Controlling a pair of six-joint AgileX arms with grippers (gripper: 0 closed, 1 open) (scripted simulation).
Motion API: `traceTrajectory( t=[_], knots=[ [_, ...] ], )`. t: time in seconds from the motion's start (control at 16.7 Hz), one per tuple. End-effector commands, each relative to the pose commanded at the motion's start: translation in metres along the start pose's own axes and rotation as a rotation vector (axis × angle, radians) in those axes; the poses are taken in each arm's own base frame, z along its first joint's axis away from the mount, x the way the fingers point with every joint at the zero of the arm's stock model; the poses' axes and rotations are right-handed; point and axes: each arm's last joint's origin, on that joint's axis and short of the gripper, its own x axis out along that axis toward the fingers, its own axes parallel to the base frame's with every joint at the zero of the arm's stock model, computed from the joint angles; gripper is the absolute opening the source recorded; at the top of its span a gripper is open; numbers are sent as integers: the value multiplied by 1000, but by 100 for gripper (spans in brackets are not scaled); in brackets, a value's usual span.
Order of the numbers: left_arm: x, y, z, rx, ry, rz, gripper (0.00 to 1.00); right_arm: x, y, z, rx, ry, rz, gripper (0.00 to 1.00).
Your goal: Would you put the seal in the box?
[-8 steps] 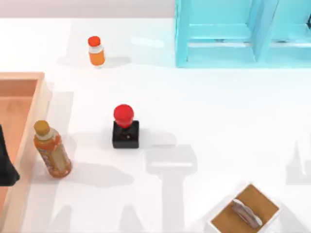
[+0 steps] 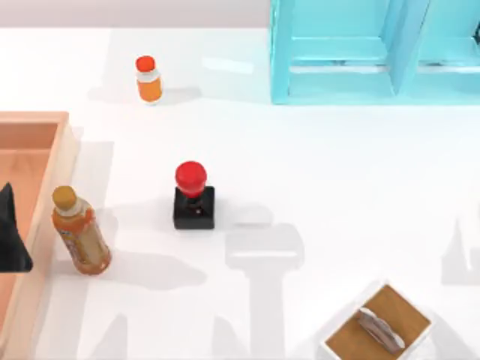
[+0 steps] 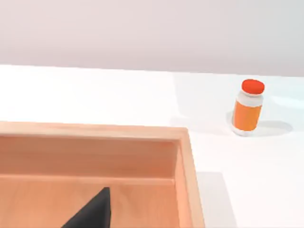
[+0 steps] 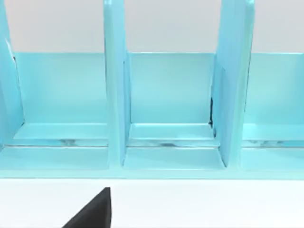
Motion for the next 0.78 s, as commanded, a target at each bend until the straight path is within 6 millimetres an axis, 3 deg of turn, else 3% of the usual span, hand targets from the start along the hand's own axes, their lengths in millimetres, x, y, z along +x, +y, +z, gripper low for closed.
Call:
traceTrajectory(
  t=[0.18,0.36,0.6,0.78],
  knots=[
    [9,-9,41,-44,185,-35,100,0,0,0,0,0,0,100],
    [37,-25,91,-84,400,-65,100,0,0,0,0,0,0,100],
    [100,-62,143,-113,679,-90,100,0,0,0,0,0,0,100],
    [152,-98,155,-109,876,-86,100,0,0,0,0,0,0,100]
  ],
)
